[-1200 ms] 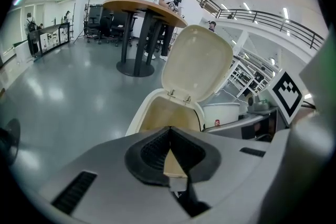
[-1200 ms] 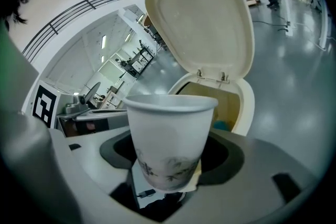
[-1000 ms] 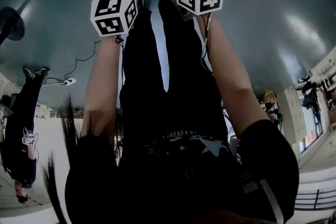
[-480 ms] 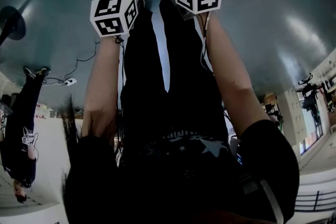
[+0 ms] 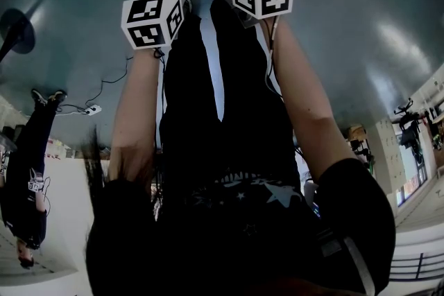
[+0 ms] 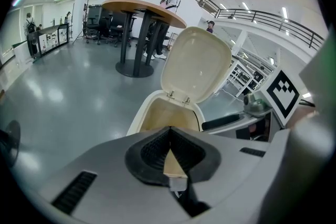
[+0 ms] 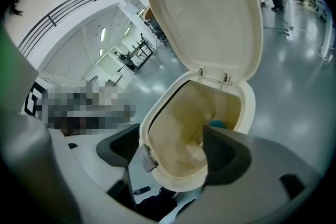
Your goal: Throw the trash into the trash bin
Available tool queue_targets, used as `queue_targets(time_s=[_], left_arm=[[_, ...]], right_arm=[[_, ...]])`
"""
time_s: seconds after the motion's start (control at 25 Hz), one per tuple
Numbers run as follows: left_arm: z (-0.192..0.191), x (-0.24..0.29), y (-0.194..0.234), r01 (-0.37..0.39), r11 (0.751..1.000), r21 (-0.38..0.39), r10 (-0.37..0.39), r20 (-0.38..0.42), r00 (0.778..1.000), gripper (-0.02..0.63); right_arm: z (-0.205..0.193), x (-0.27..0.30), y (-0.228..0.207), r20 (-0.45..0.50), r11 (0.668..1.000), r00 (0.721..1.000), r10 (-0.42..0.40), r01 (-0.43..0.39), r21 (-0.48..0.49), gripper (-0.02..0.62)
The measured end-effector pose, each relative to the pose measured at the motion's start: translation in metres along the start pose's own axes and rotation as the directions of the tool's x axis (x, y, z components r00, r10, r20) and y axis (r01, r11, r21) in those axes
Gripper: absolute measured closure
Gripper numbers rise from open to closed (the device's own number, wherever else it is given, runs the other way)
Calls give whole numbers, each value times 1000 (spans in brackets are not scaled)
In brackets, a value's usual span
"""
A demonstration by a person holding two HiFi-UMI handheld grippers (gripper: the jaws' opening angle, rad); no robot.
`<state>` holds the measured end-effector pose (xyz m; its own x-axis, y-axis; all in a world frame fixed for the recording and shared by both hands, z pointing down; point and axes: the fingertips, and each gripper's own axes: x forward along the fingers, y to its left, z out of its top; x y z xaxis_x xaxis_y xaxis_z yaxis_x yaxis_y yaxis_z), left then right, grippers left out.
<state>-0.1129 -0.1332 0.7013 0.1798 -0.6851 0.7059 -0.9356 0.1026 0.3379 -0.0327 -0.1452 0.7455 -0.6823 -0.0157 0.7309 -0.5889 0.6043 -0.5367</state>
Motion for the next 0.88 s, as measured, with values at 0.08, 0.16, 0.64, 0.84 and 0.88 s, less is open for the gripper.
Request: queue_targets(time_s=[0.08, 0.16, 0.64, 0.84, 0.88], left_arm=[[3, -1, -1, -1, 1000, 3, 1, 4, 1000, 595], [10, -6, -4, 0, 1000, 7, 0, 10, 1000, 595], [54, -44, -24, 21, 998, 51, -24, 65, 998, 595], [70, -62, -30, 29, 997, 67, -34, 88, 996, 595], [73, -66, -31, 30, 997, 69, -37, 93, 995, 595]], right_arm=[[4, -2, -1, 7, 1000, 1000, -12, 12, -9, 227], [11, -11, 1, 19, 999, 999, -27, 28, -19, 227], [45, -47, 29, 61, 998, 997, -36, 39, -47, 236], [60, -63, 45, 101, 996, 993, -61, 67, -54, 295], [64, -68, 48, 114, 995, 991, -68, 75, -58, 298]])
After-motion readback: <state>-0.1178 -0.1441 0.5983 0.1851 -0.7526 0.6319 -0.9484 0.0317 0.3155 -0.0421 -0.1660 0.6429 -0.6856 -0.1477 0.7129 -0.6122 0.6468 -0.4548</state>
